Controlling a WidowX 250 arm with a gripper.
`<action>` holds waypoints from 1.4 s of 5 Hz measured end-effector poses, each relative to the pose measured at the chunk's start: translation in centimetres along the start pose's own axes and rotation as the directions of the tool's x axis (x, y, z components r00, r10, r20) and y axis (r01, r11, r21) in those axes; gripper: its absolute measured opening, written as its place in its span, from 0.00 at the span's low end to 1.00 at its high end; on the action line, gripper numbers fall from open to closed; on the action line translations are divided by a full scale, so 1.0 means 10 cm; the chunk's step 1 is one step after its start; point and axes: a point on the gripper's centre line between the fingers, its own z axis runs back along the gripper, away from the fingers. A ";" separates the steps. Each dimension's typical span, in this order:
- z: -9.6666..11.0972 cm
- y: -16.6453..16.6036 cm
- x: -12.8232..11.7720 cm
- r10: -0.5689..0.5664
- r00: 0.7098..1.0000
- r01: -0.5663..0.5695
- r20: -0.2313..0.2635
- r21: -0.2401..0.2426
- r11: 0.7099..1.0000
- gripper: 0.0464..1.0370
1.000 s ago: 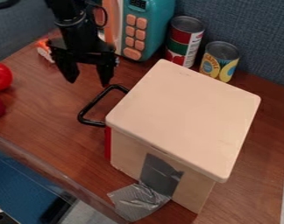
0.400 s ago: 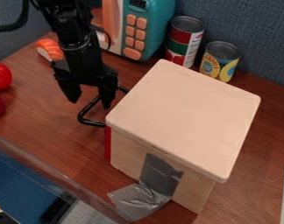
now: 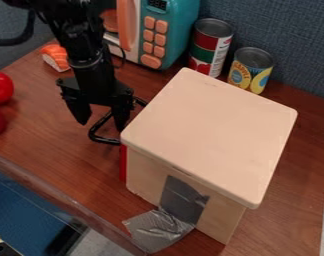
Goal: Open the drawer
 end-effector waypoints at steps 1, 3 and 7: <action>-0.09 0.04 -0.04 0.022 0.999 -0.022 -0.026 0.018 1.000 0.91; -0.04 0.16 -0.06 0.054 0.997 -0.054 -0.063 0.012 0.998 0.33; 0.07 0.81 0.10 0.072 0.993 -0.062 -0.096 0.106 0.992 0.15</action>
